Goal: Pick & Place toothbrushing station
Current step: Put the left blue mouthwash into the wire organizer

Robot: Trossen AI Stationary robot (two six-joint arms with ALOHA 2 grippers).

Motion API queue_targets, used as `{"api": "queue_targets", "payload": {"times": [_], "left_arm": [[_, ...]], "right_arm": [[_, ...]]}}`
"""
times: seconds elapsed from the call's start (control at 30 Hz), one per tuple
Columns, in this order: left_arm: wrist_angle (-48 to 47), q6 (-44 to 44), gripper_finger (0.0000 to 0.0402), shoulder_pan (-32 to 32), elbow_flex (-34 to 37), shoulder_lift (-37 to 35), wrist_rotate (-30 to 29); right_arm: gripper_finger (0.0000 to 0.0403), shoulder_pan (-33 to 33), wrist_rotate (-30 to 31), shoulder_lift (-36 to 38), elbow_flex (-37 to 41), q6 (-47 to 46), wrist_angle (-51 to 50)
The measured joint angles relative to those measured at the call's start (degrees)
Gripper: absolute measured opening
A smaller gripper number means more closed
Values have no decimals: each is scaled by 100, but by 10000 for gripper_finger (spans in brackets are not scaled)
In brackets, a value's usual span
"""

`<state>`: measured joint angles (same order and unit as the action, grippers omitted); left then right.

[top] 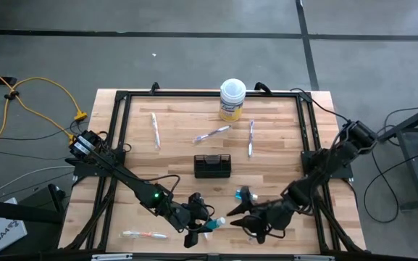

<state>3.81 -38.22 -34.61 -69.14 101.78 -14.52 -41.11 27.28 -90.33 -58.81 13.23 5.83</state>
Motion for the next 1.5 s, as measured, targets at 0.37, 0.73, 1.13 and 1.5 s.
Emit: {"api": "queue_targets", "payload": {"times": [0.37,0.73,1.13,1.5], "left_arm": [[-1,2,143,-18,0,0,0],[-2,2,143,-22,0,1,0],[-3,2,143,-20,0,2,0],[-3,-6,143,-20,0,2,2]], "right_arm": [[135,15,-70,5,0,12,179],[135,340,-627,3,0,-229,382],[135,343,-792,1,0,-317,398],[181,300,-939,1,0,-803,546]]}}
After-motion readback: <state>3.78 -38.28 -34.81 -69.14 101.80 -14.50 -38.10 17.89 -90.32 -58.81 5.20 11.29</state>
